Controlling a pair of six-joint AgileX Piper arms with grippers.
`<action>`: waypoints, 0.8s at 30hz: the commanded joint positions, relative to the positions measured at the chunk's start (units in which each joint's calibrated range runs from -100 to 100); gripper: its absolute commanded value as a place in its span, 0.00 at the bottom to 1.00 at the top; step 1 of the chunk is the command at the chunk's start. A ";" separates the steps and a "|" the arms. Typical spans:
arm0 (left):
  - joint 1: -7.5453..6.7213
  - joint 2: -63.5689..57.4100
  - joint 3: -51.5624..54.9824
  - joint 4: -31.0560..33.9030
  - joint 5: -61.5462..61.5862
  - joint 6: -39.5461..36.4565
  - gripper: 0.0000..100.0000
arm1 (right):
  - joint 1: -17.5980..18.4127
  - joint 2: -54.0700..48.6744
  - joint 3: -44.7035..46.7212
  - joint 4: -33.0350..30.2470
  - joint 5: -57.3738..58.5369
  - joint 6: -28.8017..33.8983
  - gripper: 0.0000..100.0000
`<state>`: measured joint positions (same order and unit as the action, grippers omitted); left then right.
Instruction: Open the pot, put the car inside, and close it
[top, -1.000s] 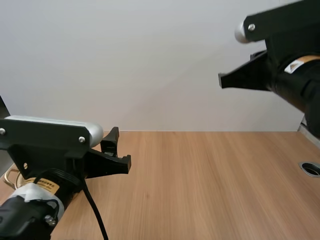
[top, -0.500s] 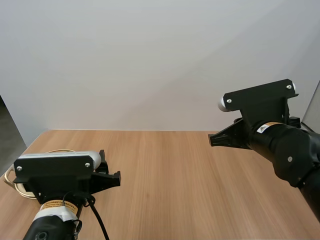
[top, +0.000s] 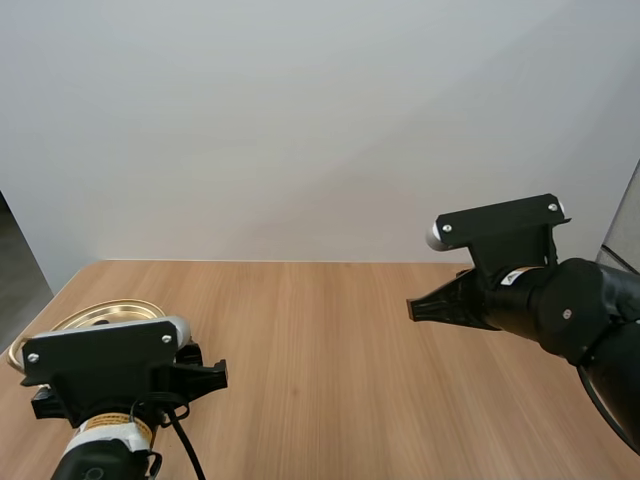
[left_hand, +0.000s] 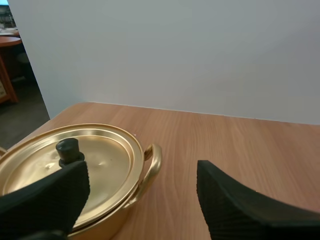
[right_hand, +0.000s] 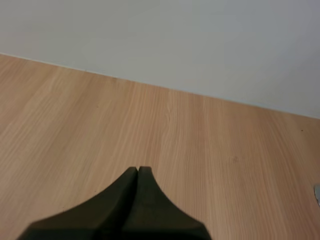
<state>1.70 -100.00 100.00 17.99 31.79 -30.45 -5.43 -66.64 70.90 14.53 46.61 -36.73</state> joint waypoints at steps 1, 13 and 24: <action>0.03 0.00 0.00 -2.36 -0.06 -0.28 1.00 | 0.00 0.03 0.57 -0.74 4.53 0.15 0.00; 0.58 0.00 0.00 -2.12 -0.51 -0.11 1.00 | 0.00 -0.19 3.02 -6.97 -3.93 6.60 0.00; 0.58 0.00 0.00 -3.97 -0.34 -0.38 0.93 | 0.00 -0.62 3.02 -7.94 -4.18 7.71 0.00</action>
<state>2.27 -100.00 100.00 13.99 31.34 -30.60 -5.43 -67.21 73.94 6.68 42.41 -29.02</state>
